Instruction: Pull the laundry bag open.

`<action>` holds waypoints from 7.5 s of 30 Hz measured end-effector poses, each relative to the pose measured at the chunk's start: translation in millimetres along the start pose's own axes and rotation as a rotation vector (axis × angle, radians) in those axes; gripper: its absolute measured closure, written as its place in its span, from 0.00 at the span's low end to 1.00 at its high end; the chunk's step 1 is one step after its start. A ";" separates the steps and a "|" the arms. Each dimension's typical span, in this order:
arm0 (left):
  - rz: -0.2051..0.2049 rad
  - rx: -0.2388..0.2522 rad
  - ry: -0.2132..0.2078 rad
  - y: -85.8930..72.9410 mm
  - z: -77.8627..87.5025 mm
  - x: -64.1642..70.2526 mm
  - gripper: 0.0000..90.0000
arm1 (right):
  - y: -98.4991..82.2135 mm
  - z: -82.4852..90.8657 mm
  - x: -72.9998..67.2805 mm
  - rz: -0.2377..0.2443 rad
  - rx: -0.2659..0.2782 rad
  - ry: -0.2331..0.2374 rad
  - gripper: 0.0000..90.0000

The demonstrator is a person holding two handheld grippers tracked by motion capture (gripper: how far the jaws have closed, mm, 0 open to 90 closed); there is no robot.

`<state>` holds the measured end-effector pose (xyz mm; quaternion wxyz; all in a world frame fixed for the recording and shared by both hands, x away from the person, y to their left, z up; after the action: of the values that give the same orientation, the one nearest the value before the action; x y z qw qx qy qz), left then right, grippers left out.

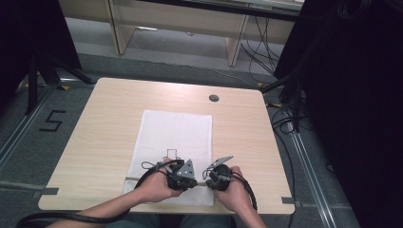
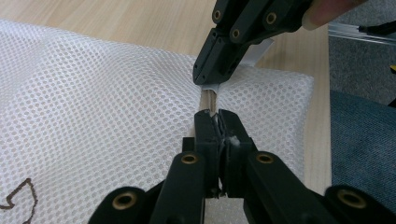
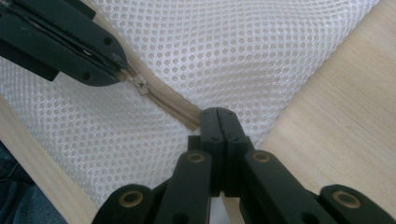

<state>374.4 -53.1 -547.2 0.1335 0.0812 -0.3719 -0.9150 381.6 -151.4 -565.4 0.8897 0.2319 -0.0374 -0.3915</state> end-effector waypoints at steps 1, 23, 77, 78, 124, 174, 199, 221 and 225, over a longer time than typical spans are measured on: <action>0.001 -0.001 0.001 0.0 0.3 -0.1 0.97 | 0.1 -0.1 0.3 0.001 0.001 -0.001 1.00; 0.029 0.019 0.004 -2.6 5.6 -1.3 0.97 | -0.1 0.1 -0.2 -0.001 -0.002 -0.001 1.00; 0.023 -0.001 0.007 -9.8 18.4 -4.8 0.97 | 0.0 0.0 -0.1 0.000 0.000 0.000 1.00; 0.027 0.002 0.007 -9.8 18.5 -4.7 0.97 | -0.1 0.0 -0.1 -0.001 -0.001 0.000 1.00; 0.043 0.001 0.019 -22.8 37.7 -10.6 0.97 | 0.1 0.0 0.1 0.001 -0.001 0.000 1.00; 0.082 0.023 0.032 -40.9 58.4 -15.4 0.97 | 1.4 -0.8 0.9 0.027 0.002 -0.017 1.00; 0.103 0.039 0.029 -44.9 65.8 -17.0 0.97 | 1.0 -0.4 0.1 0.021 -0.012 -0.011 1.00; 0.120 0.036 0.029 -52.8 72.5 -20.3 0.97 | 0.3 0.0 -0.8 0.004 -0.014 -0.008 1.00; 0.115 0.032 0.035 -54.5 73.9 -21.7 0.97 | 0.3 0.0 -0.7 0.004 -0.014 -0.009 1.00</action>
<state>366.7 39.7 -532.0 0.1910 0.0780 -0.3884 -0.8981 381.4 -150.7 -565.2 0.8920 0.2238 -0.0391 -0.3909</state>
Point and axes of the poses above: each handheld gripper's, and its own axes: z roughly backward along the jaws, y roughly out of its top, x roughly to its right, the point moved 9 cm from there along -z, roughly forward along the jaws, and after that the axes turned 3 degrees about y, right-handed, at the moved point
